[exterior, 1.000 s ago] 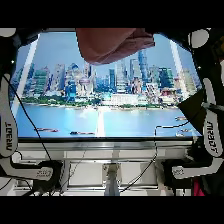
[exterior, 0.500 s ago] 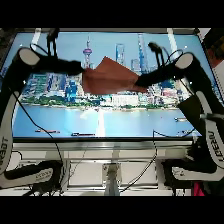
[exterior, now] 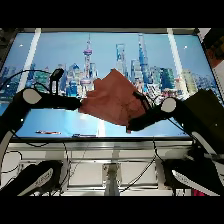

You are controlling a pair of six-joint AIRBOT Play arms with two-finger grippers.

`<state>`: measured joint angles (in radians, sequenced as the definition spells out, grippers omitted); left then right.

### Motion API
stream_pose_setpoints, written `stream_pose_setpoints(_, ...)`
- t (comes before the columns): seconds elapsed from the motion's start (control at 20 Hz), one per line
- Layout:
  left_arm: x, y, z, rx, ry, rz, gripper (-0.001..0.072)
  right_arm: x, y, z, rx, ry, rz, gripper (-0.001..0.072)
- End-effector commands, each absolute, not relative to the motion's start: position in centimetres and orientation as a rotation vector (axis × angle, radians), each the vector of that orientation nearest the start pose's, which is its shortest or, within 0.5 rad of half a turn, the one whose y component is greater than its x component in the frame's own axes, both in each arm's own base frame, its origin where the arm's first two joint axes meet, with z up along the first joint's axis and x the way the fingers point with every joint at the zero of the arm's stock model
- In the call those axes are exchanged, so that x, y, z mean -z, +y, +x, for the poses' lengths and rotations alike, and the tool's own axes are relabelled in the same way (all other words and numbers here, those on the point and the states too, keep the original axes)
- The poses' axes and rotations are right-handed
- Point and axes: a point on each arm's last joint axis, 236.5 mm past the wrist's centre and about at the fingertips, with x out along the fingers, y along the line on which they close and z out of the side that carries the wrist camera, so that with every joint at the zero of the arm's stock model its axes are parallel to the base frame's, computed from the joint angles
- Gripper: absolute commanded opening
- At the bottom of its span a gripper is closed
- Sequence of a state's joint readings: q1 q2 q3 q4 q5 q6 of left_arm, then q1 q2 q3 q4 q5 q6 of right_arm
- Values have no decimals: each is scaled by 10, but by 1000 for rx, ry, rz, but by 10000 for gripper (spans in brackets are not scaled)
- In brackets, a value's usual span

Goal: Fold the clothes and pants, and hang the long-sleeved shirts on hangers.

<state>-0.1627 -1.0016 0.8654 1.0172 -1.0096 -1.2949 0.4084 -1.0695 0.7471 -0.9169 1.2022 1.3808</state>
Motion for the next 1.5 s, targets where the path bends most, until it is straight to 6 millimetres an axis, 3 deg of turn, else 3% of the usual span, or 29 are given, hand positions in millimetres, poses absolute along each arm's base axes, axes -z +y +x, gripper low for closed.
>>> stream_pose_setpoints(0.0,-60,-161,321,539,1031,-199,1,27,227,170,-695,1547,260,9)
stream_pose_setpoints(0.1,-89,-177,344,564,945,-182,0,22,224,186,-654,1484,296,9)
stream_pose_setpoints(0.2,-119,-205,373,612,859,-158,0,20,217,205,-594,1444,351,9)
stream_pose_setpoints(0.3,-132,-238,398,666,834,-135,0,18,208,229,-530,1384,420,8)
stream_pose_setpoints(0.4,-133,-266,430,697,817,-123,0,12,199,256,-462,1303,510,8)
stream_pose_setpoints(0.5,-134,-281,476,675,760,-146,0,6,182,289,-358,1207,615,8)
stream_pose_setpoints(0.6,-136,-287,522,630,680,-193,0,-3,160,326,-238,1077,729,8)
stream_pose_setpoints(0.8,-117,-299,584,551,538,-270,3,-11,125,392,-43,827,942,16)
stream_pose_setpoints(0.85,-114,-300,598,520,479,-285,5,-13,113,410,-3,740,955,85)
stream_pose_setpoints(0.9,-112,-302,611,488,412,-300,63,-15,100,423,33,668,955,233)
stream_pose_setpoints(0.95,-108,-305,617,471,379,-306,292,-19,86,435,68,597,953,315)
stream_pose_setpoints(1.0,-102,-309,619,466,368,-306,586,-21,75,442,93,549,952,317)
stream_pose_setpoints(1.05,-97,-312,618,469,376,-305,700,-23,66,446,112,522,952,346)
stream_pose_setpoints(1.15,-94,-314,615,479,396,-300,700,-20,52,446,141,523,962,474)
stream_pose_setpoints(1.25,-101,-309,609,495,427,-294,698,-4,42,436,167,617,988,481)
stream_pose_setpoints(1.35,-109,-299,597,522,489,-261,656,23,43,406,150,842,976,475)
stream_pose_setpoints(1.45,-116,-275,583,537,556,-157,656,39,49,365,34,1067,879,460)
